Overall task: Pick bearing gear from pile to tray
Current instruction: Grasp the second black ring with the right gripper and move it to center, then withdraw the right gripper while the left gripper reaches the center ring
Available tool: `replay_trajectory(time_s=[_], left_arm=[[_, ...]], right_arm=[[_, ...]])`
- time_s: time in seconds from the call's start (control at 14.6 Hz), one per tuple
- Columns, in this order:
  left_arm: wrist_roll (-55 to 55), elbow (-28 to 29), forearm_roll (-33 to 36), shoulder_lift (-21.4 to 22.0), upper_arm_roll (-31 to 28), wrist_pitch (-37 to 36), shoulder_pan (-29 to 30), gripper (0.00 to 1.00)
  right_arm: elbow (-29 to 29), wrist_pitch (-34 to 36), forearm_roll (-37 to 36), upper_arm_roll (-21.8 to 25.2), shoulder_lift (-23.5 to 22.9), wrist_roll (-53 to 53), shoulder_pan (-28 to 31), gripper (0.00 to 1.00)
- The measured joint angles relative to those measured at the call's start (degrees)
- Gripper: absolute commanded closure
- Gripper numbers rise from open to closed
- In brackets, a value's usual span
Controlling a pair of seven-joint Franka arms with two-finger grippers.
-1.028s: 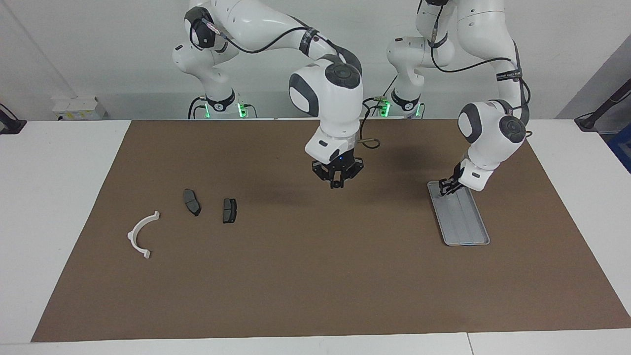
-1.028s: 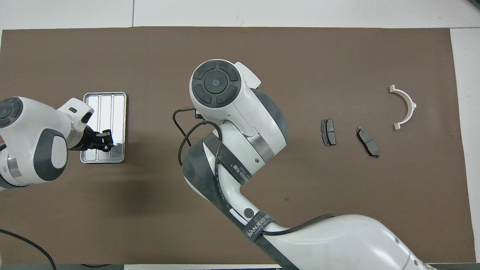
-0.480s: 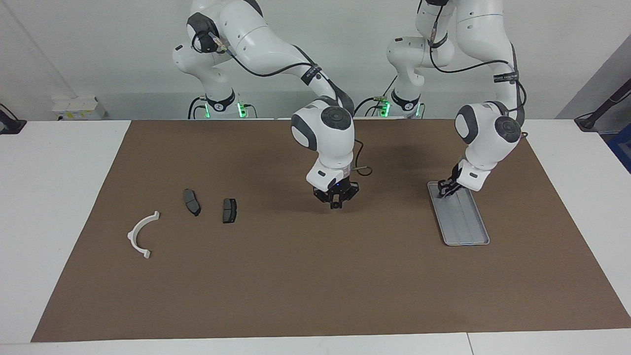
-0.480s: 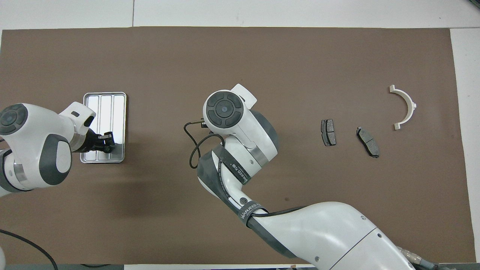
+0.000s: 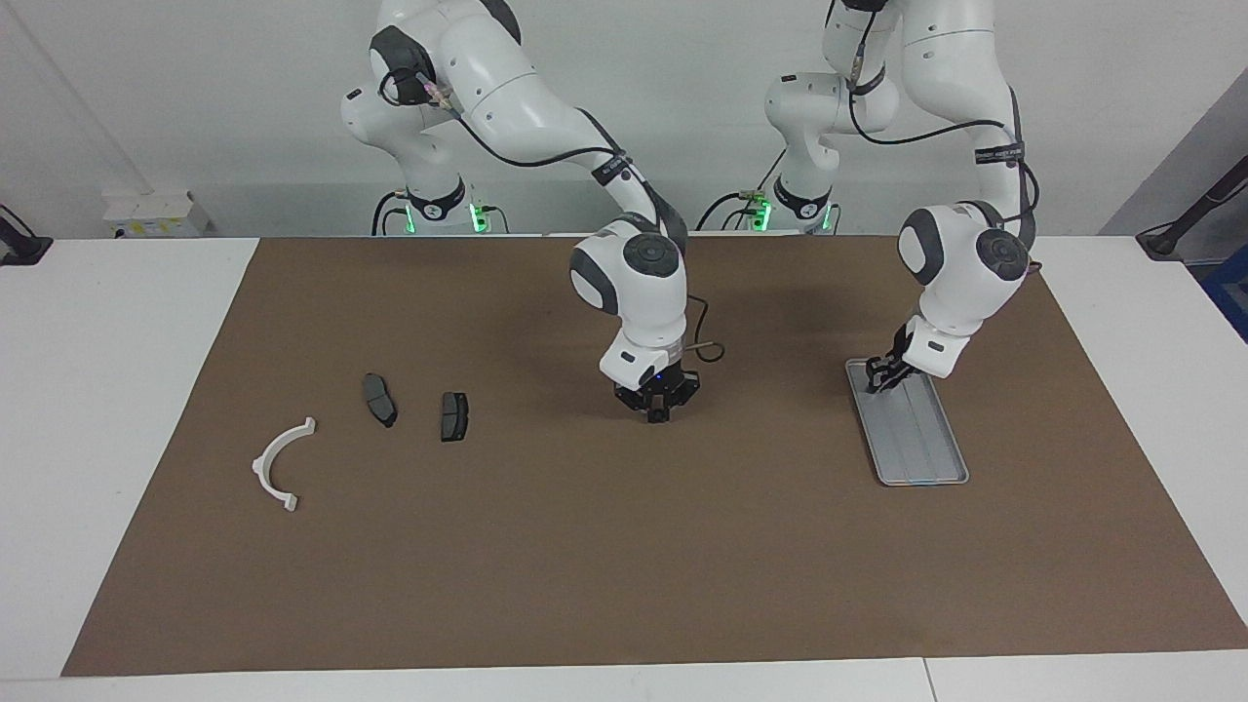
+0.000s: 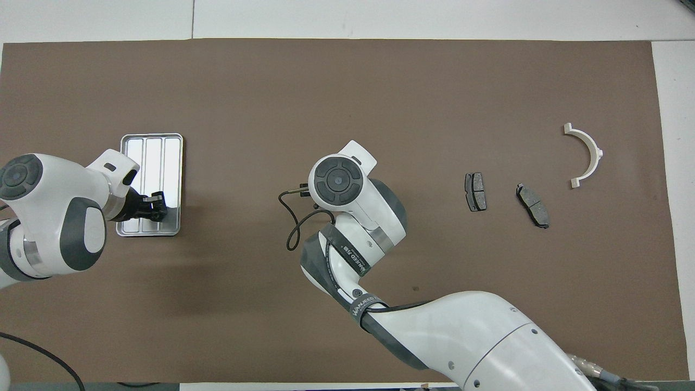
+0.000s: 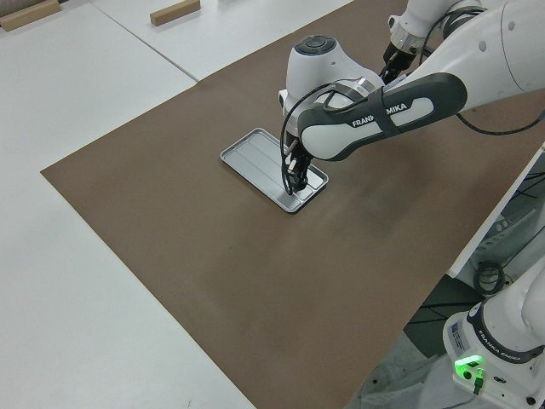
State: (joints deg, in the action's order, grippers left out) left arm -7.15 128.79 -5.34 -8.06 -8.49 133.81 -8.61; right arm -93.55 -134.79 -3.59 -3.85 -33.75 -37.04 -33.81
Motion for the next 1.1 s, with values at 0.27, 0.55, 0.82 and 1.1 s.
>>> replay_trajectory(time_s=[0.27,0.55,0.82,1.1], left_arm=[[0.0,0.25,0.02,0.02,0.0,0.51,0.0,0.37],[0.0,0.02,0.03,0.07,-0.01,0.6,0.0,0.35],[-3.79,-4.59,0.03,0.21,0.12,-2.36,-0.17,0.35],[-17.64,-7.96,0.03,-0.01,0.61,-4.05,-6.78,0.35]], right_arm=[[1.05,2.51,0.16,0.14,0.53,-0.81,0.65,0.0],[10.64,14.53,0.12,0.91,2.23,-0.74,2.79,0.0],[14.51,17.74,0.29,0.79,4.45,17.01,14.26,0.0],[16.32,22.94,1.27,0.48,6.94,35.71,24.92,0.0]])
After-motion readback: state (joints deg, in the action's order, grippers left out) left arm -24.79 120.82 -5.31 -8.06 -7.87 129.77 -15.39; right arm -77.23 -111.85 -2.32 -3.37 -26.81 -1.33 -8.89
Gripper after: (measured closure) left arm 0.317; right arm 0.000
